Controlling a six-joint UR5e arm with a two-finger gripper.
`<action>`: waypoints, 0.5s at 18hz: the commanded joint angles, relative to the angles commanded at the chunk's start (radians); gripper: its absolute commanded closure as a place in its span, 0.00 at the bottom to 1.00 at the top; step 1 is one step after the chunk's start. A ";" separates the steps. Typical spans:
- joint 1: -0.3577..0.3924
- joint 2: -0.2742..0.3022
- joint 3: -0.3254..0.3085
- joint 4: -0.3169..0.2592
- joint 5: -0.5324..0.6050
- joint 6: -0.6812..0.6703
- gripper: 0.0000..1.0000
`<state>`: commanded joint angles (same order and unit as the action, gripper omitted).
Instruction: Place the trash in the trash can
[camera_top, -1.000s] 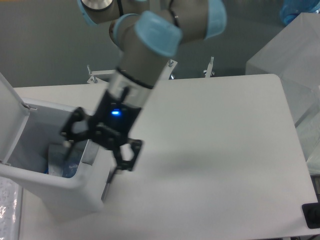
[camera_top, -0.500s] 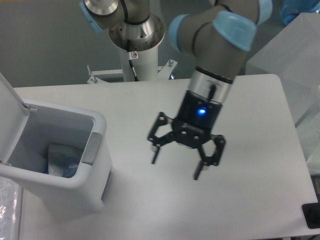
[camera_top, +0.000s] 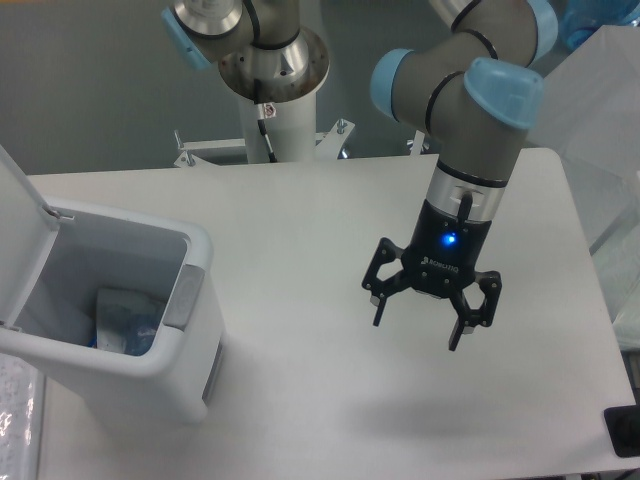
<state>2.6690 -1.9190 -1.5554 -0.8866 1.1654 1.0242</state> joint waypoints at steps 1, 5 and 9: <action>0.002 0.002 -0.008 -0.003 0.026 0.045 0.00; 0.000 0.009 -0.050 -0.011 0.114 0.244 0.00; 0.003 0.029 -0.117 -0.023 0.256 0.417 0.00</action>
<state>2.6722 -1.8899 -1.6719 -0.9097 1.4217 1.4415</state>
